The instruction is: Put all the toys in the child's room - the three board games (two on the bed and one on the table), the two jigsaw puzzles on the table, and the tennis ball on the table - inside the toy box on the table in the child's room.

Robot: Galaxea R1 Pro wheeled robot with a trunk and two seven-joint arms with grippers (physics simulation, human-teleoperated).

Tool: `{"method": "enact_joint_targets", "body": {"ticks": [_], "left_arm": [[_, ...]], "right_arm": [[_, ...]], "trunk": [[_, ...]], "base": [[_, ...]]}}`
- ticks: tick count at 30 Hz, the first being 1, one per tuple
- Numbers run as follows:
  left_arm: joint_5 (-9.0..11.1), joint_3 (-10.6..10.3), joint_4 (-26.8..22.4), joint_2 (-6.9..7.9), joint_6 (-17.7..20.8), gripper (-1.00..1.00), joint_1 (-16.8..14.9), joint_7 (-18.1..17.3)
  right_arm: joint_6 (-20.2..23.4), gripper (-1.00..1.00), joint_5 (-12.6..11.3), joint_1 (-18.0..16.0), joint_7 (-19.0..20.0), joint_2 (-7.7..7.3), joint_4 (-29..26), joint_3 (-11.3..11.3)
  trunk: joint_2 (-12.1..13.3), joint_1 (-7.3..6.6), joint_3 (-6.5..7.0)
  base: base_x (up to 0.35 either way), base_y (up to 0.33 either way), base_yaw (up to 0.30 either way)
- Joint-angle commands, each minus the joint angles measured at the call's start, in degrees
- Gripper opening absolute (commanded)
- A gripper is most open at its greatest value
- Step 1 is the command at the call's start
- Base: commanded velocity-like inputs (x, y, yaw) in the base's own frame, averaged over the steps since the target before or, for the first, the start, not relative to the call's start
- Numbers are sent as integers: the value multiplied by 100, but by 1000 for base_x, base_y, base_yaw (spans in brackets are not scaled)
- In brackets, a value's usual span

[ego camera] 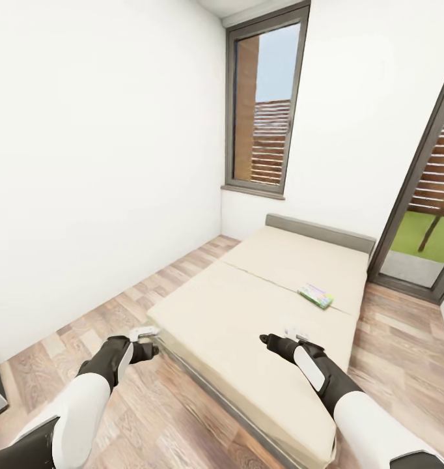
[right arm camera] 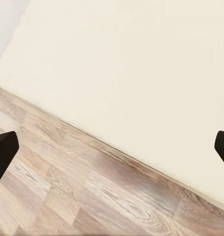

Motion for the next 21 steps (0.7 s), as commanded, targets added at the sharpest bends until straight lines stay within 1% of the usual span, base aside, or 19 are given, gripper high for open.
{"method": "enact_joint_targets", "body": {"ticks": [1,7,11,17,21], "left_arm": [[-62,45,-13,-9,26,100,-7,-43],[-61,47,-13,-9,26,100,-7,-43],[-60,46,-13,-9,26,100,-7,-43],[-58,48,-13,-9,26,100,-7,-43],[-57,48,-13,-9,26,100,-7,-43]], "right_arm": [[16,100,-44,-3,-34,-10,-14,39],[17,100,-46,-3,-34,-10,-14,39],[16,100,-50,-3,-34,-12,-14,39],[16,100,-51,-3,-34,-11,-14,39],[16,100,-45,-3,-34,-4,-14,39]], "trunk": [[-13,4,-14],[-13,4,-14],[-13,4,-14],[-13,4,-14],[-13,4,-14]], "base": [[0,-84,291],[-6,-34,291],[-68,-76,271],[-17,-24,72],[-2,-185,156]]}}
